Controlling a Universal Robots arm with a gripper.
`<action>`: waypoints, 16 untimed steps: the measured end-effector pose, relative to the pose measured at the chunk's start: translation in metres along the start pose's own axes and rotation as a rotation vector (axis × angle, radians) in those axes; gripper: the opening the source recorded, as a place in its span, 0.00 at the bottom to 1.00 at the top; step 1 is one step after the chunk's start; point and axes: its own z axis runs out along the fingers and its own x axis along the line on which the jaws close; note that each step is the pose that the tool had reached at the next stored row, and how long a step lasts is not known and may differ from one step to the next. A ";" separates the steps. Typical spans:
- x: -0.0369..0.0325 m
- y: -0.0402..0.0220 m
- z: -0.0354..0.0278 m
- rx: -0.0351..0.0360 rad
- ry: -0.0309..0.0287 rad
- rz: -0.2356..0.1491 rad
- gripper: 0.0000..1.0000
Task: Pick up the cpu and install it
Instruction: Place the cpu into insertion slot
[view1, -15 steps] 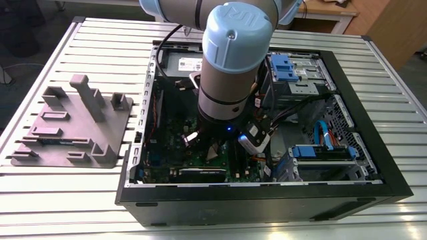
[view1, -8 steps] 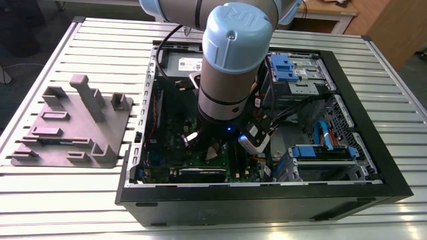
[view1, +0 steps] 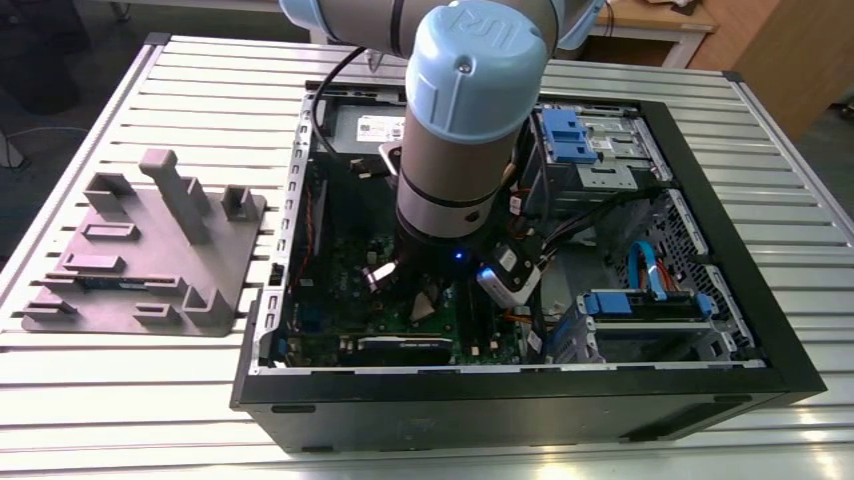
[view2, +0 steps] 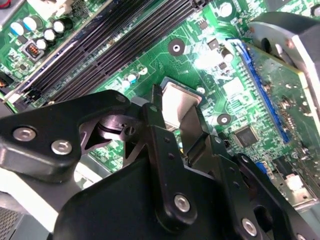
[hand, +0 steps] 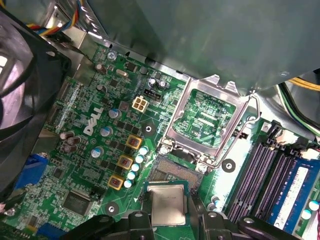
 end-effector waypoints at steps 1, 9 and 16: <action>-0.0001 0.0000 -0.0001 -0.0002 0.0000 0.000 0.42; 0.0011 0.0002 0.0039 0.0004 0.0008 0.000 0.42; 0.0012 0.0003 0.0055 -0.0002 0.0001 0.000 0.42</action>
